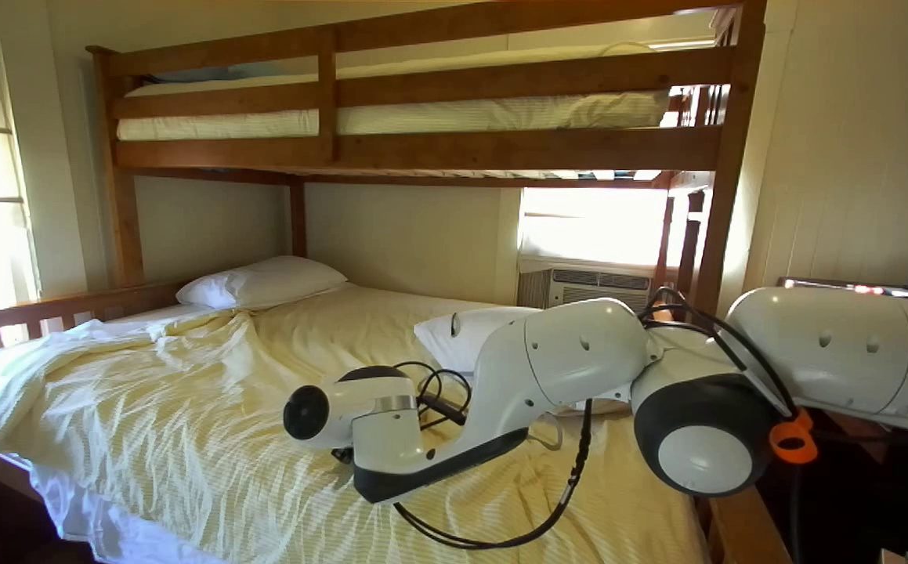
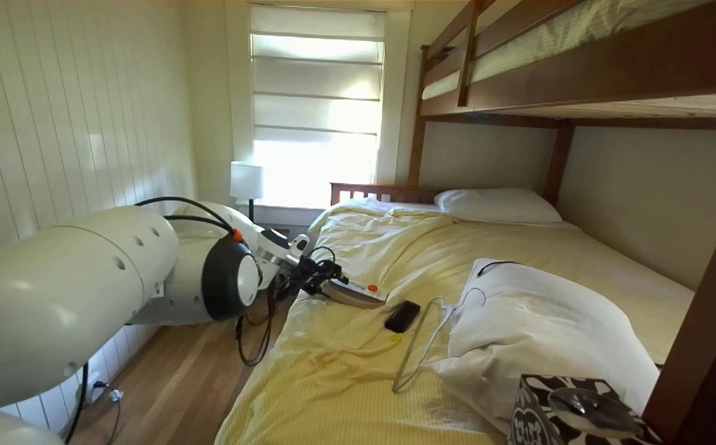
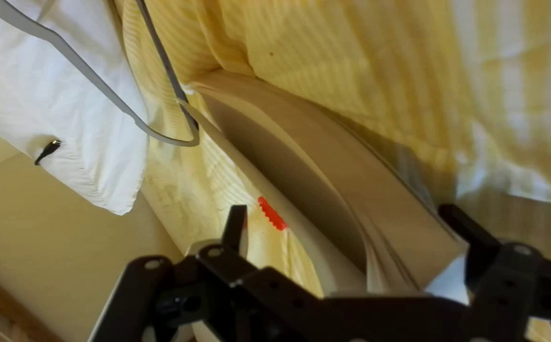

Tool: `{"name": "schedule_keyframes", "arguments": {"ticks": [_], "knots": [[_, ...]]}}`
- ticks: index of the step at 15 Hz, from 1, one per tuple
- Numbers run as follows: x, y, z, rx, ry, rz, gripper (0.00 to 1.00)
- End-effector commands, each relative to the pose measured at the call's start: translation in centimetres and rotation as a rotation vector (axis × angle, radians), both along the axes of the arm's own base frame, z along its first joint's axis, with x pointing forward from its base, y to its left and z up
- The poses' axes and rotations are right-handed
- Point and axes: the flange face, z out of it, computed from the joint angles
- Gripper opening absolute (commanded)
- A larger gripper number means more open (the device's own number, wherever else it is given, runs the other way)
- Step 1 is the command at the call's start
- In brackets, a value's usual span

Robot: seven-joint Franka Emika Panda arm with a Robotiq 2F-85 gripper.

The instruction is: Pick up the novel and place it on the bed frame

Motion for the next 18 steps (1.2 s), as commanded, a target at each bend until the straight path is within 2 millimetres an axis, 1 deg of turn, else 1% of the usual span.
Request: {"name": "schedule_keyframes", "arguments": {"ticks": [1, 2, 6, 10, 12, 13, 14, 15, 18], "knots": [[0.6, -0.5, 0.4, -0.002, -0.064, -0.008, 0.75], [0.6, -0.6, 0.6, -0.003, -0.068, -0.007, 0.72], [0.9, 0.0, 1.1, 0.011, -0.071, 0.049, 0.45], [0.8, 1.6, 1.4, 0.072, -0.039, 0.138, 0.16], [0.9, 2.4, 2.1, 0.125, -0.045, 0.151, 0.04], [1.0, 2.7, 3.0, 0.153, -0.069, 0.139, 0.02], [1.2, 2.9, 4.1, 0.186, -0.1, 0.127, 0.06], [1.6, 2.8, 5.5, 0.234, -0.141, 0.093, 0.06], [2.7, 1.8, 9.6, 0.309, -0.245, 0.011, 0.06]]}}
